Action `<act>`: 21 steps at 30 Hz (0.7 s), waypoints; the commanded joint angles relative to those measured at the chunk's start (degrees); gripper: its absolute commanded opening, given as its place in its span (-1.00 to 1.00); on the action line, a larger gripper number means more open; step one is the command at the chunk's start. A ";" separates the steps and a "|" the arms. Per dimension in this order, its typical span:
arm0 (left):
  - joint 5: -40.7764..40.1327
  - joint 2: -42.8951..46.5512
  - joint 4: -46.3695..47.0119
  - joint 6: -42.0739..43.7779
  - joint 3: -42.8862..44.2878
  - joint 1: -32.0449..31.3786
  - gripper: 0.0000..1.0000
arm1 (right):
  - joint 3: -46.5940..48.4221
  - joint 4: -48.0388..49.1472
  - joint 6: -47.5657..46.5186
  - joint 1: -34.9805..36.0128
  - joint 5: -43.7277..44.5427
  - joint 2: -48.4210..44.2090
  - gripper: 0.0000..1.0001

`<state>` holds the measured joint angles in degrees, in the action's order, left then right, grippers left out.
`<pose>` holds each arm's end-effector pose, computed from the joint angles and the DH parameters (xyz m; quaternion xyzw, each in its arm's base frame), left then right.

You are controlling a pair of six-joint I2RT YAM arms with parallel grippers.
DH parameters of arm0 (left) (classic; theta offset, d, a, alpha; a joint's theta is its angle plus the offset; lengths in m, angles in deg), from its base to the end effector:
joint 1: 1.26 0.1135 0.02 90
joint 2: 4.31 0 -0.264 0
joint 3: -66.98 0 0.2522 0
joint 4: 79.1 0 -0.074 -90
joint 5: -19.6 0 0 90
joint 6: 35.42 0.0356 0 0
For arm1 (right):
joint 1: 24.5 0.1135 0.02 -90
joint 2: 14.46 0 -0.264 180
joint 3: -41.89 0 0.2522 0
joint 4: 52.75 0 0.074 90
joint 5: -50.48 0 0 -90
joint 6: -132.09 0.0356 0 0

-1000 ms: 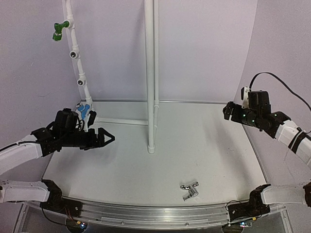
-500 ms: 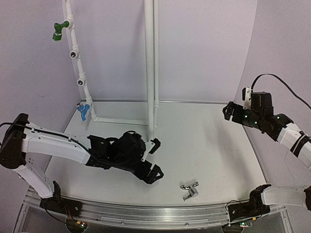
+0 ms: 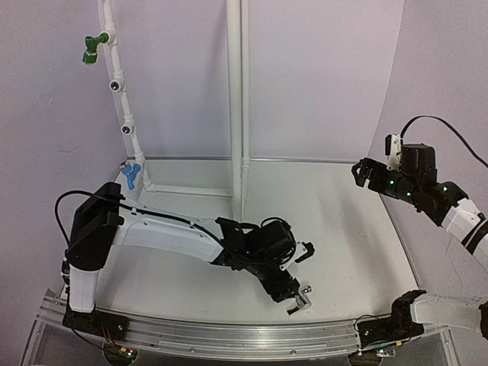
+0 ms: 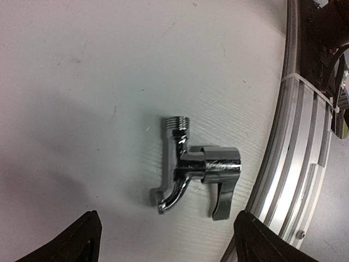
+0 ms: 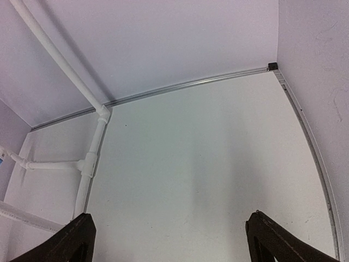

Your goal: Install the water faucets

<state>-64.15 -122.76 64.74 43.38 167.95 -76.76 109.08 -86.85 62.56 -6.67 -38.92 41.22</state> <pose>0.1092 -0.4378 0.1818 0.5192 0.7941 -0.2515 0.1910 0.2090 0.0668 0.3398 0.0221 0.8316 0.1779 0.5256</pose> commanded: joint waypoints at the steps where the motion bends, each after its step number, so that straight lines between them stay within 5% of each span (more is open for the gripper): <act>1: -2.44 -5.34 -7.16 6.55 8.20 -4.46 0.81 | 0.37 0.55 0.15 0.09 -0.13 1.06 0.97; 10: -6.74 -15.10 -12.94 9.07 19.23 -6.18 0.74 | 0.18 0.43 0.88 0.10 -2.04 0.79 0.97; 21: -17.41 -18.57 -14.29 12.06 22.38 -6.24 0.58 | 0.03 0.33 1.26 0.09 -2.65 1.13 0.97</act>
<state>-75.63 -139.95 53.78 52.71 188.37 -83.33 109.08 -87.18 63.21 -6.67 -40.79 42.31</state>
